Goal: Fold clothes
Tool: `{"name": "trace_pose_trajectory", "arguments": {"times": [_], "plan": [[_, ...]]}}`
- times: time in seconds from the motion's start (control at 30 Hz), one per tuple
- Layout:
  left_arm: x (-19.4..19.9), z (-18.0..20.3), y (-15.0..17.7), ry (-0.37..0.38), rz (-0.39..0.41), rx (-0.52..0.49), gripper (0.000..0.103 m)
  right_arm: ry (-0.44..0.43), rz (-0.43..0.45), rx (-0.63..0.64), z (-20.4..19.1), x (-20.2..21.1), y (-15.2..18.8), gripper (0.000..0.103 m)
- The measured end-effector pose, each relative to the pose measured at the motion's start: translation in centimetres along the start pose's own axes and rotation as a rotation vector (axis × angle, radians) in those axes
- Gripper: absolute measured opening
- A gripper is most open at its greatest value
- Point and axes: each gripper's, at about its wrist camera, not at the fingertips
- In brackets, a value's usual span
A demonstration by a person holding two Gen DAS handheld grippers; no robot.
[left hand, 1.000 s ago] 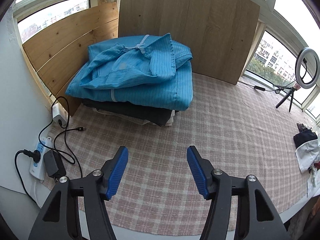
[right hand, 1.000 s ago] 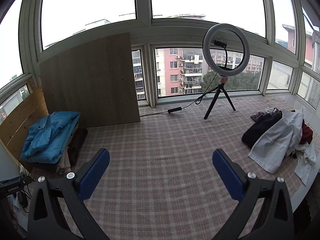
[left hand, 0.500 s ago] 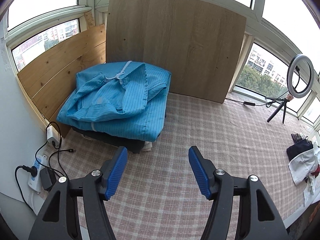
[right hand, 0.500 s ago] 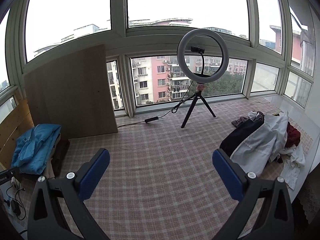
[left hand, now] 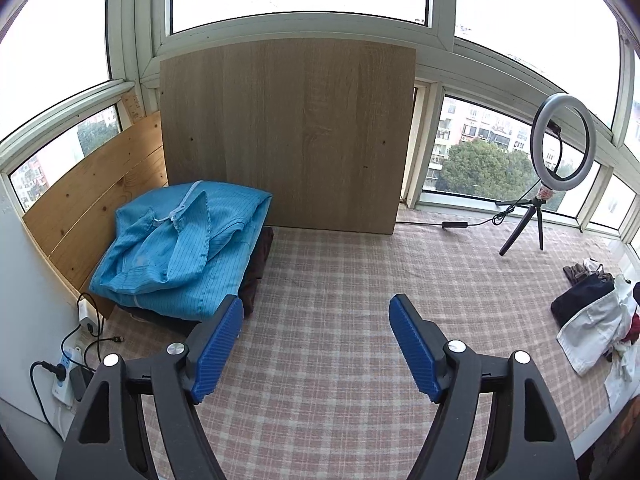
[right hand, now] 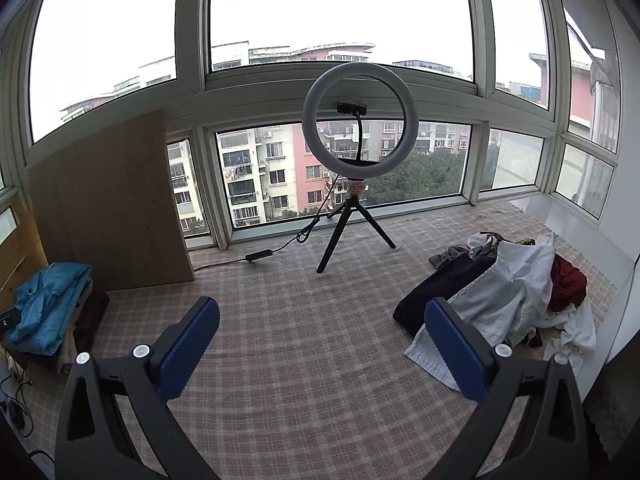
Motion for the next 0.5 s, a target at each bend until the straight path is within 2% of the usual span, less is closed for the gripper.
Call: {"name": "trace_pose_trajectory", "arguments": {"times": [0.27,0.4,0.5], "plan": [[-1.0,2.6,0.3,0.048,-0.011,0.016,0.076,0.026,-0.046,-0.017,4.4,-2.6,1.8,0.103],[-2.0,3.3,-0.1,0.026,-0.010,0.022,0.076,0.057,-0.045,-0.052,7.7,-3.5,3.5,0.103],[-2.7,3.9,-0.3,0.009,-0.009,0.027,0.075,0.121,-0.053,-0.088,11.9,-4.4,4.7,0.103]]}}
Point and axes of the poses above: each gripper's, at about its wrist camera, not at the fingertips, and x roughly against the way its jaws point, z to its right, y to its underside, and after that the axes turned 7 degrees about x, right-handed
